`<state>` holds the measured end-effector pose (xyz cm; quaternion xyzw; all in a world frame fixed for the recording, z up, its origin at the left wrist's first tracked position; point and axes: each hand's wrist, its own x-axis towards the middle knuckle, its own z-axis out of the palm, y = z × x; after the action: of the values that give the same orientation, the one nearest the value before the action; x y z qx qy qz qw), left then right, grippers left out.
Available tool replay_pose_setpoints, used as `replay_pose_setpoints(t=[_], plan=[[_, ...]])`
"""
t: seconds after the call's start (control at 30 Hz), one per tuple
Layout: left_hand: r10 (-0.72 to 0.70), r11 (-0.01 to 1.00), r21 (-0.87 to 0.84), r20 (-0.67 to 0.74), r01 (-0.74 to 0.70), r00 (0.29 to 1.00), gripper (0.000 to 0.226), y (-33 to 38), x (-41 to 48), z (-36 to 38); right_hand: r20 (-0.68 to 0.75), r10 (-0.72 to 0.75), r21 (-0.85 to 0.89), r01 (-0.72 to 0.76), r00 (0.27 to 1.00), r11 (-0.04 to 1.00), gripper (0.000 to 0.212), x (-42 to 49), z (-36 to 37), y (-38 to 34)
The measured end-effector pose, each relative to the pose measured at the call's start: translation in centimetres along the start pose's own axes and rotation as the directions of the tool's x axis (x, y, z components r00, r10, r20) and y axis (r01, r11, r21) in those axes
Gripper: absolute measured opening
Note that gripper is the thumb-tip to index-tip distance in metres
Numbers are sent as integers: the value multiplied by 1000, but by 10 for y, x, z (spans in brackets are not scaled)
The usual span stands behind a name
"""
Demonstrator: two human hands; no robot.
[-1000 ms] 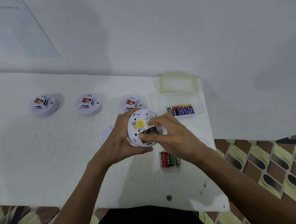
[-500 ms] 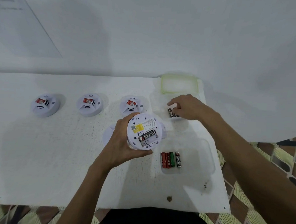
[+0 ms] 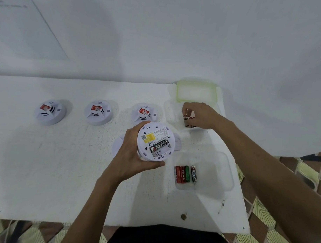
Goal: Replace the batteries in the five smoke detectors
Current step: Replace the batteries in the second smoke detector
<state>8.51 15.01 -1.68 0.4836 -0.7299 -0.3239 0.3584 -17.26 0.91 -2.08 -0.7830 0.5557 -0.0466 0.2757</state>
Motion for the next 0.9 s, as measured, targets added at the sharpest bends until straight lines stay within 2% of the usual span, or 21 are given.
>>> replay_pose_setpoints(t=[0.07, 0.2, 0.33, 0.5, 0.73, 0.83, 0.9], plan=[[-10, 1000, 10, -8, 10, 1000, 90, -1, 1, 0, -121, 2, 237, 27, 993, 971, 19, -12, 2, -5], [-30, 1000, -5, -15, 30, 999, 87, -5, 2, 2, -397, 101, 506, 126, 912, 854, 15, -42, 3, -32], [-32, 999, -19, -46, 31, 998, 90, -4, 4, 5, -449, 161, 676, 217, 879, 704, 17, -80, 9, -67], [15, 1000, -11, -77, -16, 997, 86, 4, 10, 5, -459, 161, 710, 252, 874, 658, 12, -121, 34, -91], [2, 1000, -28, -53, -4, 999, 86, 0, 9, 10, -488, 209, 676, 216, 847, 704, 5, -129, 57, -99], [-7, 999, -42, -55, 5, 998, 87, 1, 8, 10, -549, 204, 622, 233, 811, 747, 10, -127, 64, -100], [-13, 998, -58, -64, 9, 998, 86, 2, 8, 8, -555, 206, 641, 257, 806, 723, 13, -126, 68, -101]])
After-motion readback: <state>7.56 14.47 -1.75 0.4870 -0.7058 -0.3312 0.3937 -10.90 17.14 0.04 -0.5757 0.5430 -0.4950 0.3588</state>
